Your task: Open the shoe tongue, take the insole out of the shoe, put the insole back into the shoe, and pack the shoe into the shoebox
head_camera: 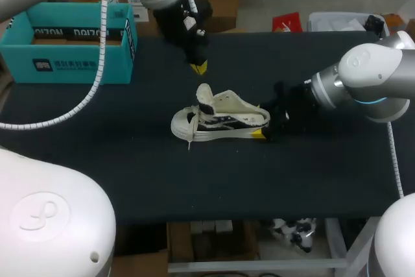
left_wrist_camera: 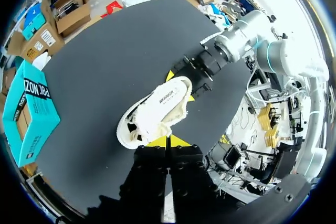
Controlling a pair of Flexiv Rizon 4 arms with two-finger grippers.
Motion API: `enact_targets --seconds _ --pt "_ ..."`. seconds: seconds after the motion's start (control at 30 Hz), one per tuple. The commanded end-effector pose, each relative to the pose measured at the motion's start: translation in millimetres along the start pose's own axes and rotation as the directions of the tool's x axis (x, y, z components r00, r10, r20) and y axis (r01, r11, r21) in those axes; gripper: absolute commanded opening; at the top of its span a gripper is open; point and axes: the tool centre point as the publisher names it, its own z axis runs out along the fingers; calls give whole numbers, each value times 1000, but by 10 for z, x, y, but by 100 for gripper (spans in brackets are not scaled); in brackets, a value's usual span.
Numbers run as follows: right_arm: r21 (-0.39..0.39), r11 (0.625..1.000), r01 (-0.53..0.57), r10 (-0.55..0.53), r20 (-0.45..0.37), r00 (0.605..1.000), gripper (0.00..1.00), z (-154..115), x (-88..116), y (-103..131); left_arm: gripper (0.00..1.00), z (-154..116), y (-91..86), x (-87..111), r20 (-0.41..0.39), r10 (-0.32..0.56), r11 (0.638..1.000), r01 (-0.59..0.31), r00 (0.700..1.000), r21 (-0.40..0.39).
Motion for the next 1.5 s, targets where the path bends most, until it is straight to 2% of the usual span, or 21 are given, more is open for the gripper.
enact_targets --seconds 0.03,0.33,0.4,0.47,0.53,0.57,0.63,0.67,0.73,0.77,0.83,0.87,0.93,0.97,1.07,1.17,1.5 --pt "-2 1000 0 0 2 1000 0 64 -35 -59 0 53 -200 -34 -213 401 817 -453 891 -358" --pt "-2 1000 0 0 2 1000 0 64 -35 -59 0 53 -200 -34 -213 401 817 -453 891 -358" --pt "-2 1000 0 0 2 1000 0 64 -35 -59 0 159 -229 -22 -221 429 793 -482 876 -371" --pt "-2 1000 0 0 2 1000 0 64 -35 -59 0 268 -226 16 -228 487 755 -538 843 -375" --pt "-2 1000 0 0 2 1000 0 64 -35 -59 0 375 -231 47 -212 522 737 -562 826 -377" --pt "-2 1000 0 0 2 1000 0 64 -35 -59 0 423 -232 59 -234 546 712 -593 804 -376" --pt "-2 1000 0 0 2 1000 0 64 -35 -59 0 527 -229 77 -204 589 698 -619 782 -361" --pt "-2 1000 0 0 2 1000 0 64 -35 -59 0 578 -221 81 -217 613 675 -646 760 -356" --pt "-2 1000 0 0 2 1000 0 64 -35 -59 0 687 -225 71 -189 634 666 -654 749 -358" --pt "-2 1000 0 0 2 1000 0 64 -35 -59 0 733 -214 60 -207 657 641 -682 725 -351" --pt "-2 1000 0 0 2 1000 0 64 -35 -59 0 836 -211 37 -180 667 647 -681 723 -342" --pt "-2 1000 0 0 2 1000 0 64 -35 -59 0 876 -200 29 -198 684 630 -705 702 -325" --pt "-2 1000 0 0 2 1000 0 64 -35 -59 0 956 -173 22 -184 699 627 -716 691 -308" --pt "-2 1000 0 0 2 1000 0 64 -35 -59 0 989 -161 20 -204 707 613 -731 677 -299" --pt "-2 1000 0 0 2 1000 0 64 -35 -59 0 1062 -128 -2 -220 726 602 -757 651 -254" --pt "-2 1000 0 0 2 1000 0 64 -35 -59 0 1140 -100 -29 -218 731 606 -762 646 -227" --pt "-2 1000 0 0 2 1000 0 64 -35 -59 0 1488 -24 -67 -199 748 598 -773 633 -211"
